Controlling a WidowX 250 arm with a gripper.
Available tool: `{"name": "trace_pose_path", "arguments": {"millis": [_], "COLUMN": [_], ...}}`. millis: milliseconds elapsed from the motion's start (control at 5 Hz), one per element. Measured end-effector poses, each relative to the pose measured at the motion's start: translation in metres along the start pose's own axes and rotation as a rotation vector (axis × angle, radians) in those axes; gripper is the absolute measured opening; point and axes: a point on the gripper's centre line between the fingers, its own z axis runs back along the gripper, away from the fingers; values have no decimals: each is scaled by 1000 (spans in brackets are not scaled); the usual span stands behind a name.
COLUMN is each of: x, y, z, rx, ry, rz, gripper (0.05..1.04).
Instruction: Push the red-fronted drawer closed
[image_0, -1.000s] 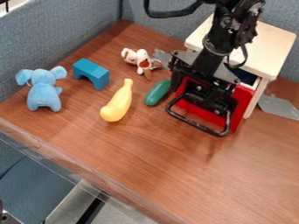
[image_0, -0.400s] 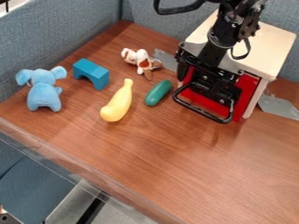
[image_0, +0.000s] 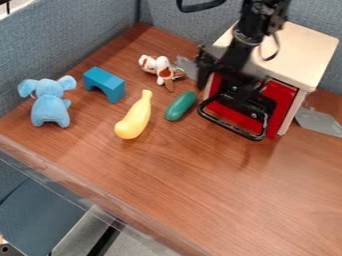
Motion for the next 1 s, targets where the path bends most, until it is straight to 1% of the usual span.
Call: {"name": "trace_pose_path", "arguments": {"millis": [200, 400, 600, 800, 1000], "x": [-21, -32, -36, -42, -51], "y": [7, 4, 1, 4, 17], "z": [0, 8, 24, 42, 65], "rx": [-11, -25, -67, -102, -76], "ry": [178, 211, 167, 111, 55], "rz": [-53, -89, -105, -98, -85], "gripper": [998, 999, 999, 999, 999]}}
